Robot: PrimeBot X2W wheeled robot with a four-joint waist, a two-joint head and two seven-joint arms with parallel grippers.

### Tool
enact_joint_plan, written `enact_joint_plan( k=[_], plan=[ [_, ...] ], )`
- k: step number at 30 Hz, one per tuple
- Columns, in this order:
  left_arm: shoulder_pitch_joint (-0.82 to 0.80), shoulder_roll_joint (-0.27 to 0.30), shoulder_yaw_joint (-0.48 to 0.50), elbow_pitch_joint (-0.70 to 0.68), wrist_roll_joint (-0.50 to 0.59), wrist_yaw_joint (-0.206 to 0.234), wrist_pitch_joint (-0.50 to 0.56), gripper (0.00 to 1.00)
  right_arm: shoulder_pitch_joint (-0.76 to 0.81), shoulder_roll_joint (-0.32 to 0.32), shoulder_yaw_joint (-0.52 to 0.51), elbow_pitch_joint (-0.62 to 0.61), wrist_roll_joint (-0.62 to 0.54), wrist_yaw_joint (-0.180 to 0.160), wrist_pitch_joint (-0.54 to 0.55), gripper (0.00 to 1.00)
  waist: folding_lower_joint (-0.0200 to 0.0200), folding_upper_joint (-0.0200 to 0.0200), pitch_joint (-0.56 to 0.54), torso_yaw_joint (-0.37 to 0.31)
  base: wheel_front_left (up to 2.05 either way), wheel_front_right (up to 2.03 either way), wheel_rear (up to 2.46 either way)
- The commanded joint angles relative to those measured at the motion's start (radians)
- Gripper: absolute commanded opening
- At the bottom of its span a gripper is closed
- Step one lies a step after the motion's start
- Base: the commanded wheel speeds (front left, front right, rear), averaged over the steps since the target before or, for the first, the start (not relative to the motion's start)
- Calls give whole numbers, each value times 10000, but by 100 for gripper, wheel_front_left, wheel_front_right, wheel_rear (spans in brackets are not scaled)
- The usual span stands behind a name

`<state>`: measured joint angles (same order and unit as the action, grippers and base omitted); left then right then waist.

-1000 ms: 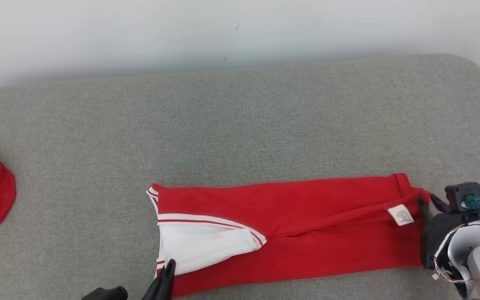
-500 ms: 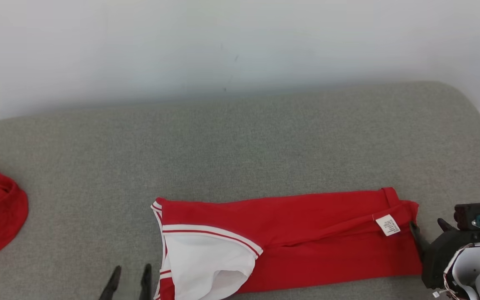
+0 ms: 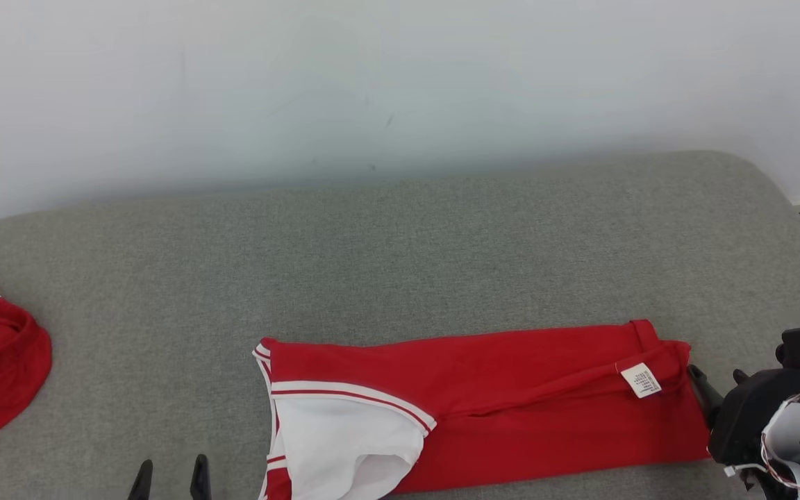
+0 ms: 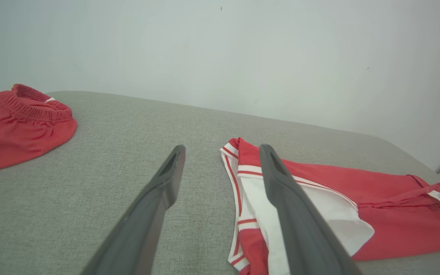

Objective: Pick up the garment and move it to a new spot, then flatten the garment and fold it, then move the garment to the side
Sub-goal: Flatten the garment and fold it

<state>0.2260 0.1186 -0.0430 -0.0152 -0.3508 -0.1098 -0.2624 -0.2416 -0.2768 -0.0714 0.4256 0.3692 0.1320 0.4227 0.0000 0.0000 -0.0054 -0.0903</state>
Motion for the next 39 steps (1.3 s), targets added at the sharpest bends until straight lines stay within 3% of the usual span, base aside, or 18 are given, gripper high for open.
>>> enact_joint_plan(
  k=[1,9,23,36,37,39],
  plan=[
    [143,-80,121,-27,165,-85,-31,100,-227,122,-159,104,-98,-25,119,100,0,0,90,53,0,0,0],
    [-145,-192,245,19,421,-204,-31,100,-972,314,-656,844,-559,-25,854,100,0,0,683,333,0,0,0],
    [-704,35,122,32,518,-202,-31,100,-1648,191,-782,2242,-1400,-25,555,100,0,0,1661,943,0,0,0],
    [-777,65,32,164,475,-204,-31,100,-1354,744,-344,3329,-863,33,1799,100,0,0,1818,1180,0,0,0],
    [-765,58,18,168,483,-204,-32,100,-1352,729,-333,3316,-830,33,1815,59,0,0,1815,1190,0,0,0],
    [-743,52,10,178,494,-204,-32,100,-1371,716,-274,3211,-822,33,1649,1,0,0,1811,1203,0,0,0]
  ],
)
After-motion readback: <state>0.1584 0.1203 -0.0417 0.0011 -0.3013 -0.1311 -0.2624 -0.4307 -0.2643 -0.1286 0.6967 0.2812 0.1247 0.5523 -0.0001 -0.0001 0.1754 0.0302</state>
